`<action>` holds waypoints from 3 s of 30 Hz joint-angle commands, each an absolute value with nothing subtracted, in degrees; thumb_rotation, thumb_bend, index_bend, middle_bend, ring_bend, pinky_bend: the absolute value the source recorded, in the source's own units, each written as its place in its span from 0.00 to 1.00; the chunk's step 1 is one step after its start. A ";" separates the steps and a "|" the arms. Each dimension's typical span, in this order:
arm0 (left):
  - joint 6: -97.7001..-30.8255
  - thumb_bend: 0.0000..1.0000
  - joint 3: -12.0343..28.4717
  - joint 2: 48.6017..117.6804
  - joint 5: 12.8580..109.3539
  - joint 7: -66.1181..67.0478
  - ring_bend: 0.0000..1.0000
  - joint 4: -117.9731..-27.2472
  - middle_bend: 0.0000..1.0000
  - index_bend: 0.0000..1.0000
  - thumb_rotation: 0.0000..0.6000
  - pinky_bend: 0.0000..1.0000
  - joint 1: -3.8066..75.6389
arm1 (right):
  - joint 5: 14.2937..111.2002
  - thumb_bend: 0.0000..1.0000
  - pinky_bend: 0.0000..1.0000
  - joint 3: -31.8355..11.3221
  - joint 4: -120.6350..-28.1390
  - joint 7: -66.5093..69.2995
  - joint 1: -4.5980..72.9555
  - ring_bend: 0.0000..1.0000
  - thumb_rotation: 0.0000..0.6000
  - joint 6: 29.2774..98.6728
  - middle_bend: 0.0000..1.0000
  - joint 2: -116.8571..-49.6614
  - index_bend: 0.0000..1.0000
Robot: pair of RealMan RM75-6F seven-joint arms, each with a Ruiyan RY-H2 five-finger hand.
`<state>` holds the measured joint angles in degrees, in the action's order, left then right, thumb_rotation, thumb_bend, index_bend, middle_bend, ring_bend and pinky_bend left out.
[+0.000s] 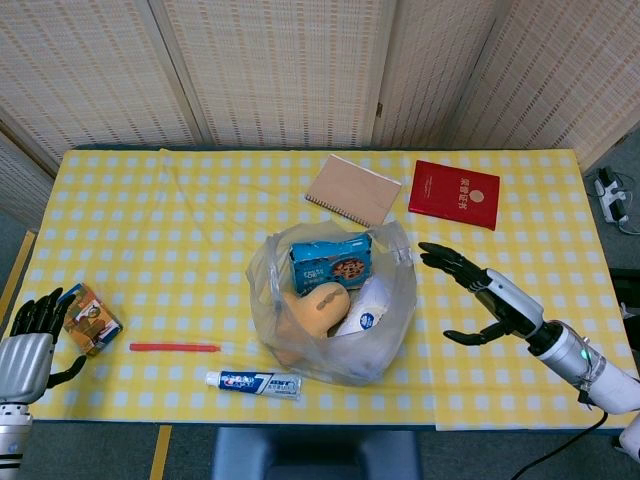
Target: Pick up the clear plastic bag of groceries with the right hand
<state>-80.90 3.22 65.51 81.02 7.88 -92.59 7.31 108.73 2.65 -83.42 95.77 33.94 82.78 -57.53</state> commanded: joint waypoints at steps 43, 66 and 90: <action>-82.09 0.27 3.23 61.05 81.55 -0.06 0.00 -94.26 0.00 0.00 1.00 0.00 6.19 | 103.87 0.28 0.00 4.48 -99.98 82.42 52.73 0.00 1.00 62.47 0.00 -55.78 0.00; -84.63 0.27 2.13 57.29 83.79 -7.40 0.00 -94.70 0.00 0.00 1.00 0.00 3.83 | 86.94 0.26 0.00 -5.89 -108.16 55.13 55.43 0.00 1.00 49.85 0.00 -65.83 0.00; -86.26 0.26 2.71 57.53 85.12 -11.70 0.01 -92.67 0.00 0.00 1.00 0.00 3.34 | 89.78 0.26 0.00 -12.07 -99.46 65.09 57.03 0.00 1.00 53.53 0.00 -76.33 0.00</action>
<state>-86.28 2.66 57.47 85.15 -11.61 -92.72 3.38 88.40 -11.41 -100.37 62.80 56.88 52.06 -75.30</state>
